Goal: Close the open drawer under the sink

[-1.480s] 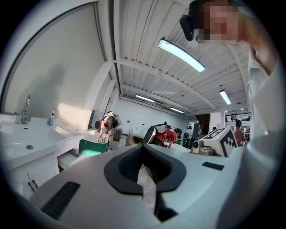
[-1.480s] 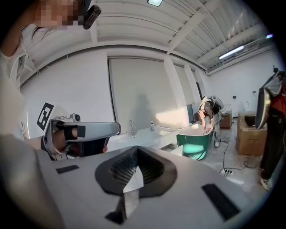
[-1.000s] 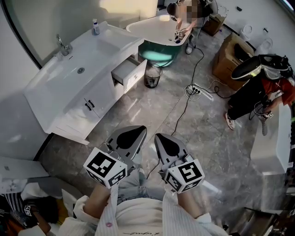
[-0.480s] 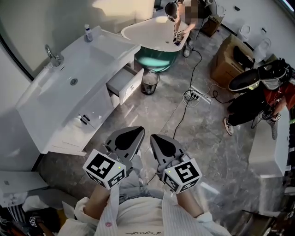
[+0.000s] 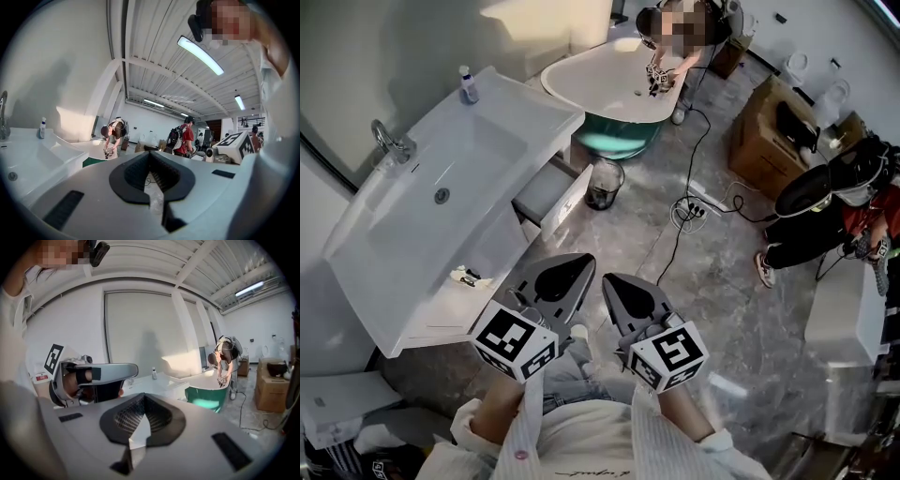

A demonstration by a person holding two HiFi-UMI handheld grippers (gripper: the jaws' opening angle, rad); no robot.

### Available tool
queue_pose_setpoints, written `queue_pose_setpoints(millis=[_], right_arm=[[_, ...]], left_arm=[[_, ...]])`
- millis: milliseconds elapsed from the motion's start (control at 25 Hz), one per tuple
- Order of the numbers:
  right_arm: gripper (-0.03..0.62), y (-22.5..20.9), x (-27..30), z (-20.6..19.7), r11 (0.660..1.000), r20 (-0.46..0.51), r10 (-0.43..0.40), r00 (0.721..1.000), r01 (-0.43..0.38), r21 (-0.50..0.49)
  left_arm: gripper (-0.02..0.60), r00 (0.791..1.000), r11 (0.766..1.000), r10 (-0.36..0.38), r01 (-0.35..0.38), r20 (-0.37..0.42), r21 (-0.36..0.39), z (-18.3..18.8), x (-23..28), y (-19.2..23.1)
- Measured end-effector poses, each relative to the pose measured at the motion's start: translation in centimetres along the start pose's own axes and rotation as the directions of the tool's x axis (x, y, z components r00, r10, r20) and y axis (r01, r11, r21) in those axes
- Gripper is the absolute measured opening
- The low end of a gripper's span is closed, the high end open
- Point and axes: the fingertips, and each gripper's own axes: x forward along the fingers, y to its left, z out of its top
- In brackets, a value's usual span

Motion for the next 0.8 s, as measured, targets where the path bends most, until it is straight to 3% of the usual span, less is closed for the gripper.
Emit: queue_pose_setpoints(millis=[400, 800], right_arm=[[0.009, -1.8, 4.8, 0.4, 0.999, -0.024, 0.032, 0.999, -0.031, 0.031], [0.009, -5.2, 11.9, 1.9, 0.987, -0.052, 0.161, 0.986, -0.161, 0.014]], left_arm=[[0.015, 0.997, 0.997, 0.075, -0.075, -0.009, -0.011, 0.4, 0.9, 6.0], [0.017, 0.982, 0.982, 0.188, -0.187, 0.01, -0.017, 1.4, 4.5, 12.0]])
